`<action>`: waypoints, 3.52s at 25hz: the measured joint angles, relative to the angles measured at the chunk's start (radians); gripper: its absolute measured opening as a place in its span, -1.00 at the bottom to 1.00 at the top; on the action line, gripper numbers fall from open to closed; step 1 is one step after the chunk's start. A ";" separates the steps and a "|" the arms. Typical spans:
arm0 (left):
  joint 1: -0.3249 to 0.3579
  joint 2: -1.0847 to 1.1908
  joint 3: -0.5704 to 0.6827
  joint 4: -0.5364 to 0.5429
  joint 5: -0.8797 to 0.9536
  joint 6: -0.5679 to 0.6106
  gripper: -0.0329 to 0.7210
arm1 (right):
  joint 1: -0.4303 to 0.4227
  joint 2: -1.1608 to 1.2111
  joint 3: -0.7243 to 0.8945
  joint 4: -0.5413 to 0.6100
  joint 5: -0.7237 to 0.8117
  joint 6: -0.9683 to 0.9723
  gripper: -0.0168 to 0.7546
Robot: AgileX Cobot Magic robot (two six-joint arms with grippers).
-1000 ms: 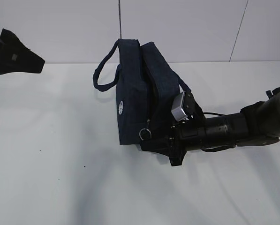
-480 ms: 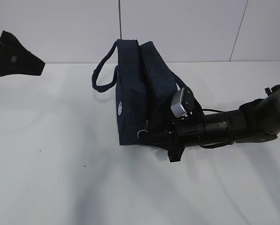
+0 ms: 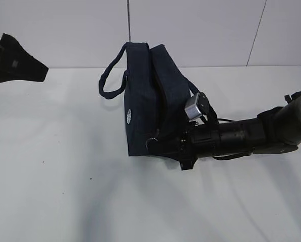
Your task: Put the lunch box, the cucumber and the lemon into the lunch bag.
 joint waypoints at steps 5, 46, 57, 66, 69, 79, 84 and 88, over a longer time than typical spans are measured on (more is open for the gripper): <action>0.000 0.000 0.000 0.000 0.000 0.000 -0.02 | 0.000 0.000 0.000 -0.002 0.028 0.094 -0.96; 0.000 0.004 0.002 0.000 0.002 0.000 -0.03 | 0.000 -0.159 0.000 -0.077 0.028 0.278 -0.96; 0.000 0.017 0.042 0.000 0.005 0.000 -0.04 | 0.000 -0.189 -0.041 -0.068 0.028 0.318 -0.96; 0.000 0.018 0.060 0.000 -0.002 0.002 -0.04 | 0.000 -0.191 -0.120 -0.070 0.028 0.368 -0.96; 0.000 0.023 0.060 0.000 -0.002 0.002 -0.04 | 0.000 -0.191 -0.130 -0.057 0.028 0.374 -0.96; 0.000 0.077 0.060 -0.011 -0.036 0.014 -0.04 | 0.000 -0.195 -0.141 -0.048 0.028 0.386 -0.96; 0.000 0.105 0.064 -0.186 -0.119 0.186 -0.04 | 0.000 -0.196 -0.141 -0.048 0.028 0.397 -0.96; 0.000 0.145 0.088 -0.467 -0.141 0.467 -0.04 | 0.000 -0.196 -0.141 -0.048 0.028 0.409 -0.96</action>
